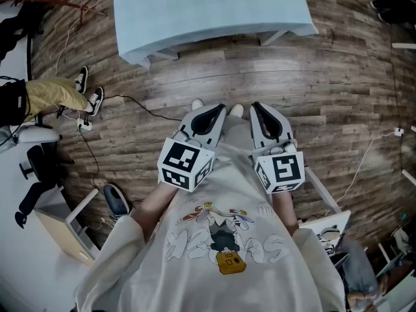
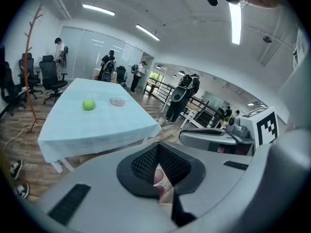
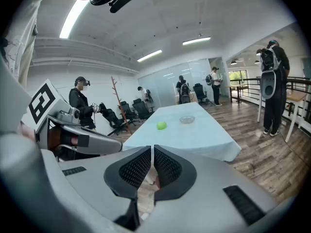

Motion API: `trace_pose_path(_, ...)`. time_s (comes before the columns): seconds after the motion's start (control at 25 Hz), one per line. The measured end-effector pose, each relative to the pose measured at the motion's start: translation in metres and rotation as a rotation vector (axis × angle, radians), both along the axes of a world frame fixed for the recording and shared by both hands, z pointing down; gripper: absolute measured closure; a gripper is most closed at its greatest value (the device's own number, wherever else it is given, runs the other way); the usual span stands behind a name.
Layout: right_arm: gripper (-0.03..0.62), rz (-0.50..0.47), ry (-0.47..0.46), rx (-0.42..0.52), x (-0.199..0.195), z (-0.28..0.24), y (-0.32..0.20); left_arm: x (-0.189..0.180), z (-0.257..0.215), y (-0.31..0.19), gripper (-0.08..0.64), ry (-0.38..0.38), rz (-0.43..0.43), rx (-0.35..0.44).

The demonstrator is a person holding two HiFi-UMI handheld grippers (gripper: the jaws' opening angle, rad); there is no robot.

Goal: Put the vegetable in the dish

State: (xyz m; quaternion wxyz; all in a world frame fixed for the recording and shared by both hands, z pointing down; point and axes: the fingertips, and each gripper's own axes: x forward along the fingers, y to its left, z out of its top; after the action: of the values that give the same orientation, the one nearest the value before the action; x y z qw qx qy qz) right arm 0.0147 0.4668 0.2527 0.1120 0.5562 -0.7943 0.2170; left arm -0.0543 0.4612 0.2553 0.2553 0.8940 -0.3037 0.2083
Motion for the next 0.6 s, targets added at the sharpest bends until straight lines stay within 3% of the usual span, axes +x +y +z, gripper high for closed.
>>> trace_pose_path(0.12,0.554,-0.026,0.013,0.019,-0.02,-0.008,0.011,-0.015,0.003,0.018,0.554,0.007,-0.024,-0.019)
trace_pose_path(0.28,0.554,-0.063,0.031,0.017,-0.051,-0.009,0.024,-0.04,-0.005,0.03,0.554,0.015,-0.057,0.03)
trace_pose_path(0.48,0.554,-0.12,0.039,0.004,-0.083,-0.016,0.032,-0.078,-0.017,0.038,0.554,0.049,-0.162,0.05)
trace_pose_path(0.6,0.554,-0.148,-0.002,0.027,-0.086,-0.026,0.031,-0.089,-0.013,0.042,0.554,0.06,-0.226,0.035)
